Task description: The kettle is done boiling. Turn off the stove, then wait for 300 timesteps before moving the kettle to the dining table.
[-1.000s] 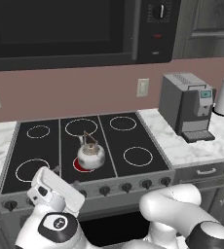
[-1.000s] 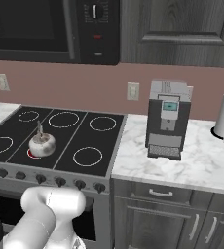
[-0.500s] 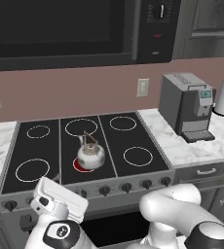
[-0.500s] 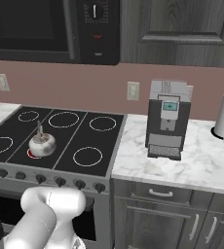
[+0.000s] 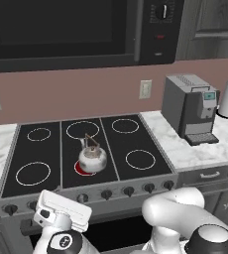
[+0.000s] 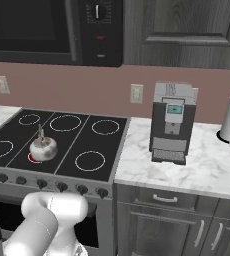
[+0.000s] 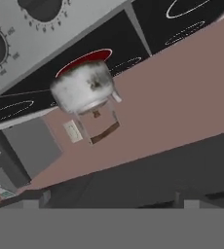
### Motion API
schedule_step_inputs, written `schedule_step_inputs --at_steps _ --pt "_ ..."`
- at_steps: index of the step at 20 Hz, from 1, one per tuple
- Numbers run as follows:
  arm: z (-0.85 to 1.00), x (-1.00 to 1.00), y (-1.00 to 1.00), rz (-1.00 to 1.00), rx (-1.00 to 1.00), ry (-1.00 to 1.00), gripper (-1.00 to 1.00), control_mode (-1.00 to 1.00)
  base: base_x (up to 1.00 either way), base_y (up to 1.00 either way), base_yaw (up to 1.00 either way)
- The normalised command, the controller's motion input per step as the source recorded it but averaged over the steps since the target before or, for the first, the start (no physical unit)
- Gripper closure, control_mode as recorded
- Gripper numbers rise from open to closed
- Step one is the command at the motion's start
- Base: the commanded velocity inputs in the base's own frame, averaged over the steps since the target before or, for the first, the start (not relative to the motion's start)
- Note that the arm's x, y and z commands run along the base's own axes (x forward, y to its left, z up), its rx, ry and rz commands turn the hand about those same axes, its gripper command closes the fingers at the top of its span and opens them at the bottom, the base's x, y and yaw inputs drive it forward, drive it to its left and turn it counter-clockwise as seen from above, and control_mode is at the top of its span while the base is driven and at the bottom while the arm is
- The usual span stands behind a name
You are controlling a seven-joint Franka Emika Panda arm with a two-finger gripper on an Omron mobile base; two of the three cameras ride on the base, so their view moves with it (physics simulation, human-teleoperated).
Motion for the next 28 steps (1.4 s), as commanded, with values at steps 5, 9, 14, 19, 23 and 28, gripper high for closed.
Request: schedule_step_inputs --at_steps 5,9,14,19,23,28 --pt "-0.27 0.05 0.05 0.00 -0.13 0.08 -1.00 -1.00 0.00 0.00 0.00" --pt "-0.27 0.06 0.05 0.00 -0.12 0.08 -1.00 -1.00 0.00 0.00 0.00" --pt "-0.32 0.07 0.06 0.00 -0.12 0.08 -1.00 -1.00 0.00 0.00 0.00" --pt "-0.28 0.07 0.06 0.00 -0.13 0.09 -1.00 -1.00 0.00 0.00 0.00" --pt "-0.21 0.08 0.06 0.01 -0.14 0.08 -1.00 -1.00 0.00 0.00 0.00" --pt "-0.14 0.06 0.06 0.01 -0.14 0.06 -1.00 -1.00 0.00 0.00 0.00"
